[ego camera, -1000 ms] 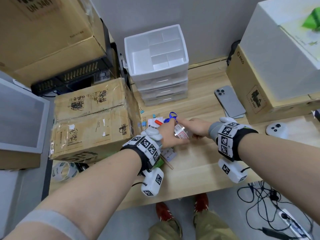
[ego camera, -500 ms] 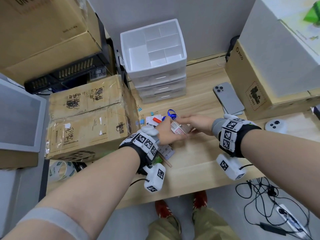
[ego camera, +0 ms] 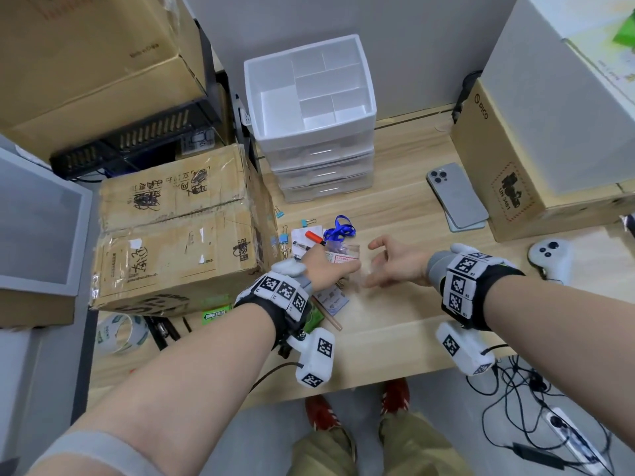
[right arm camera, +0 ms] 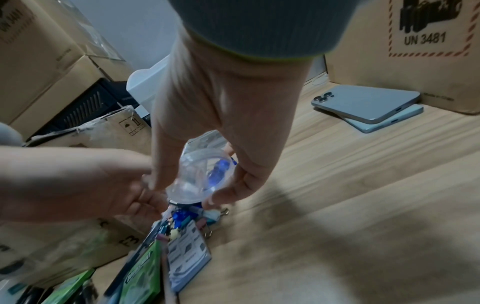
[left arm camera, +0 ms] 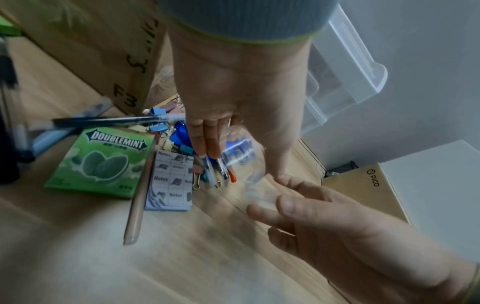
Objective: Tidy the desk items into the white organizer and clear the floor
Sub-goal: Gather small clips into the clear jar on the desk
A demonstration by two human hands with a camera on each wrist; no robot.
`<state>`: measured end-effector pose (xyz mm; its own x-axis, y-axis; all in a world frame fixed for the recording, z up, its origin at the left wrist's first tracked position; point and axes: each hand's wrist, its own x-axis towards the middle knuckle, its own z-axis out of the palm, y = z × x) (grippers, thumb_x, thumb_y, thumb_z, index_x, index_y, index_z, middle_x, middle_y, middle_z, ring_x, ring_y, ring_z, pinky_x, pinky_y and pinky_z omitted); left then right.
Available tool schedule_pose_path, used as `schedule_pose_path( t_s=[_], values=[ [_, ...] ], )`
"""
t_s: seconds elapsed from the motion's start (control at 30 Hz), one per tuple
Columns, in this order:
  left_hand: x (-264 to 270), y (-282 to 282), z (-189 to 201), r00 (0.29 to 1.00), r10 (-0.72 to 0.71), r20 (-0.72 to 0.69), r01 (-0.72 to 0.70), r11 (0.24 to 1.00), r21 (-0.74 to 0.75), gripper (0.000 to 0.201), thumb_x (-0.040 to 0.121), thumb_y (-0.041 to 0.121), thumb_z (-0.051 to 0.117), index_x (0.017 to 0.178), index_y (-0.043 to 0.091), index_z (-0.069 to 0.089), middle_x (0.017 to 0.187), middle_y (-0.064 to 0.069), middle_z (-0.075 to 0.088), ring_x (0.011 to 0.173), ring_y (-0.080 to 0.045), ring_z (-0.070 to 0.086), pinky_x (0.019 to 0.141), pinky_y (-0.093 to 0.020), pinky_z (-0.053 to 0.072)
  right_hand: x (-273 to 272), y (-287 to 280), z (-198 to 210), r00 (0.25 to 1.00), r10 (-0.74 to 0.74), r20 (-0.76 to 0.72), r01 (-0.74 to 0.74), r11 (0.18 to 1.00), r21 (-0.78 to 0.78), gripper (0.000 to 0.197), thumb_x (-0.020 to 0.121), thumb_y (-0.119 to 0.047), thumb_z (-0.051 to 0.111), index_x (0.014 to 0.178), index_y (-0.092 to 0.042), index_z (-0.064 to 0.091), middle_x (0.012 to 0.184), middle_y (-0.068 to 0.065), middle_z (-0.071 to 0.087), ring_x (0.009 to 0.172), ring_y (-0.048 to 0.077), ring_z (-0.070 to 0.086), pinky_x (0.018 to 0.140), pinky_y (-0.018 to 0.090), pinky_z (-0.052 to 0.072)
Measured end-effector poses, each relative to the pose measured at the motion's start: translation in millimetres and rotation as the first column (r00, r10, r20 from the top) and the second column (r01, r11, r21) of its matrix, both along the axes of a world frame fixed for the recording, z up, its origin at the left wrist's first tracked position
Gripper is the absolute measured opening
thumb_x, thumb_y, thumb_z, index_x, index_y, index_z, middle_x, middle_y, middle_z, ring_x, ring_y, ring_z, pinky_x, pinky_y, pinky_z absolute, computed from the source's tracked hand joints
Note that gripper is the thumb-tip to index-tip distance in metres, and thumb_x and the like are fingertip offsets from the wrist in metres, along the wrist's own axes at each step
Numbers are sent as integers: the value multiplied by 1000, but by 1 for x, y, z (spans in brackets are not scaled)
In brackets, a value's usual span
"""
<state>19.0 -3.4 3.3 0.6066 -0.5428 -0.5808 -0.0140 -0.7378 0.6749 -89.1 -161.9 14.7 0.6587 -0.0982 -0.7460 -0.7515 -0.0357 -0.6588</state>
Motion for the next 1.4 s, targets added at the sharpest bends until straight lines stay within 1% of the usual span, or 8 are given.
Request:
schedule_pose_path(
  t_s=[0.1,0.27,0.47,0.6,0.93,1.03,1.2,1.4],
  values=[
    [-9,-5,1,993,83,-85,-86,996,-34,52,64,50,86,105,22,73,92,9,75,90,-9,70,72,-16,55,1,12,-4,999,7,40,-8,1000,30,88,73,-2,83,141,-21,31,90,-5,64,72,7,61,69,27,49],
    [-14,2,-2,957,203,-208,-213,977,-26,88,41,46,88,119,19,56,105,-1,73,97,-17,71,86,-41,60,8,23,-10,992,27,123,-27,1000,-1,92,70,2,85,143,-19,35,108,-2,64,88,7,63,66,14,48],
    [-17,22,4,925,150,-350,-203,972,-119,25,70,11,83,88,23,71,91,-8,76,83,-24,71,71,-38,56,8,32,-12,981,128,143,-125,992,-28,99,64,-4,91,144,-23,36,125,-1,59,109,11,59,88,19,46],
    [-15,40,0,926,64,-373,-140,974,-179,39,63,14,82,101,21,76,102,-5,77,99,-21,72,89,-38,56,15,41,-15,968,214,133,-214,977,-13,105,43,-19,96,134,-29,45,124,-2,64,114,13,61,103,33,49],
    [7,119,-17,951,86,-297,-94,995,-14,47,61,23,92,101,24,66,98,6,76,94,-14,71,87,-32,59,72,55,-19,978,154,137,-130,976,-172,30,83,1,57,107,-15,63,107,19,70,71,22,69,58,27,55],
    [11,139,-17,952,90,-291,-97,995,-10,41,67,21,91,101,22,69,96,7,76,88,-10,70,84,-26,56,88,69,-25,934,321,156,-246,896,-370,34,85,8,47,106,-11,65,100,5,65,74,19,65,52,18,53],
    [19,173,-27,955,120,-273,-131,991,-22,44,65,20,89,105,11,73,95,5,76,83,-10,69,83,-27,55,105,101,-39,798,602,43,-459,651,-605,25,87,-6,55,107,-14,68,99,2,68,93,23,64,83,32,54],
    [26,193,-37,948,150,-281,-154,988,9,34,57,27,89,86,21,72,86,4,76,81,-14,70,76,-28,55,103,106,-48,766,636,-89,-510,518,-686,28,85,-10,52,111,-15,60,93,4,65,85,27,64,73,37,57]
  ],
)
